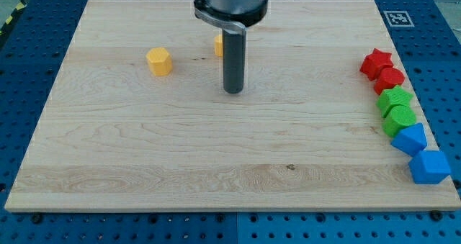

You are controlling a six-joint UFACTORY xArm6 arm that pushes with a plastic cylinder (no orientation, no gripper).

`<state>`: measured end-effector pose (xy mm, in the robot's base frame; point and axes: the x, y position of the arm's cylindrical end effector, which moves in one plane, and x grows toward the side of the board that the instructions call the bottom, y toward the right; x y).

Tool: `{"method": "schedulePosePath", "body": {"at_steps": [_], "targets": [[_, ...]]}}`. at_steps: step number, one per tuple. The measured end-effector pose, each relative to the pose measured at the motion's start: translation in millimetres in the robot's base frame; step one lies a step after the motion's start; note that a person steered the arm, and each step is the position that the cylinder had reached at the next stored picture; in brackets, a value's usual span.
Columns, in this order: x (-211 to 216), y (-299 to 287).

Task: Slide the yellow heart towards the top center

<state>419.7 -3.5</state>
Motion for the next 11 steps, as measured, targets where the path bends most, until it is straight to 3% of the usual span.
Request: {"method": "schedulePosePath", "body": {"at_steps": [2,7,9,11], "targets": [[-53,-1],[-74,-16],[-86,13],[-87,-19]]}}
